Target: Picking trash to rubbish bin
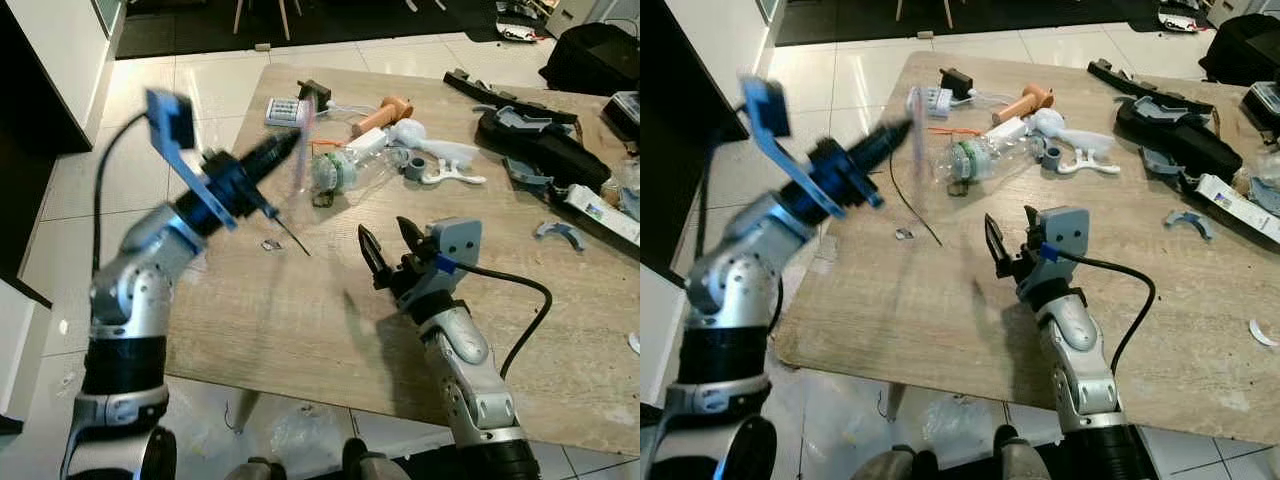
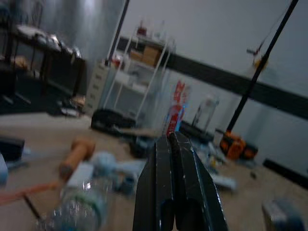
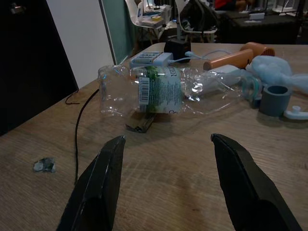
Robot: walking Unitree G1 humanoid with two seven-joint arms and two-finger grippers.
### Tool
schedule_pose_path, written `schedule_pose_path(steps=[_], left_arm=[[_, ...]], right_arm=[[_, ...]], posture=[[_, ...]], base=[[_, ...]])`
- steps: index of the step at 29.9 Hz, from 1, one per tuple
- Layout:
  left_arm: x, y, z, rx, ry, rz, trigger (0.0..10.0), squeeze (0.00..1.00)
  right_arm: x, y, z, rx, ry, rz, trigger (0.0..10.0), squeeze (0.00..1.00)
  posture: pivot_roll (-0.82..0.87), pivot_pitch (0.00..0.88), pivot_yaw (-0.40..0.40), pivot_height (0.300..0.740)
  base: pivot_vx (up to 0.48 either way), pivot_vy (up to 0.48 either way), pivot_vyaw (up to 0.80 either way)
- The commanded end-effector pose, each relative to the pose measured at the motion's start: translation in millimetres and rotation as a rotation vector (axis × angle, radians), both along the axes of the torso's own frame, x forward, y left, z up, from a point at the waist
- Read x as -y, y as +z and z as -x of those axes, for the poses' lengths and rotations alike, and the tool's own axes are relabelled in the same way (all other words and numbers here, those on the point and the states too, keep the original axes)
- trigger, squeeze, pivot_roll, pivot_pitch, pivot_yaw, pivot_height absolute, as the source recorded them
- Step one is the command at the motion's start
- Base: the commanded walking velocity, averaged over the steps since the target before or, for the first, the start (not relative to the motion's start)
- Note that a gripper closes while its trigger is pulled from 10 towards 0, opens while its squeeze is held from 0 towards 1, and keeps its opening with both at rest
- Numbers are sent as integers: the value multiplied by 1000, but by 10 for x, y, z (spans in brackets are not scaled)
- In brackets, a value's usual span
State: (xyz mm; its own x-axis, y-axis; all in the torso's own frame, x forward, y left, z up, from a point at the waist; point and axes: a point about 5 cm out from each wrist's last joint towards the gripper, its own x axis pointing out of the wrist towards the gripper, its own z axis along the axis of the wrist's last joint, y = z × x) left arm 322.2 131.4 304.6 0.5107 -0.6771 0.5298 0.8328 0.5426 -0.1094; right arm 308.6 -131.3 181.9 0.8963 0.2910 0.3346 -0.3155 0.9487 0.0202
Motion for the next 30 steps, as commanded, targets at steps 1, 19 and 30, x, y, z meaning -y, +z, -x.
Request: schedule_pose_path(steps=[1,19,30], left_arm=[[2,36,28,-2,-15,39,0,0],[275,-331,301,-37,-207,-345,10000,0],[405,-445,343,-51,-203,-418,10000,0]], right_arm=[[35,10,17,6,-18,-7,10000,0],[43,44,34,10,-22,-9,10000,0],[39,45,68,9,25,-21,10000,0]], posture=[[-13,194,16,740],[-12,191,11,740],[-14,187,11,740]], base=[[0,0,0],[0,0,0],[0,0,0]])
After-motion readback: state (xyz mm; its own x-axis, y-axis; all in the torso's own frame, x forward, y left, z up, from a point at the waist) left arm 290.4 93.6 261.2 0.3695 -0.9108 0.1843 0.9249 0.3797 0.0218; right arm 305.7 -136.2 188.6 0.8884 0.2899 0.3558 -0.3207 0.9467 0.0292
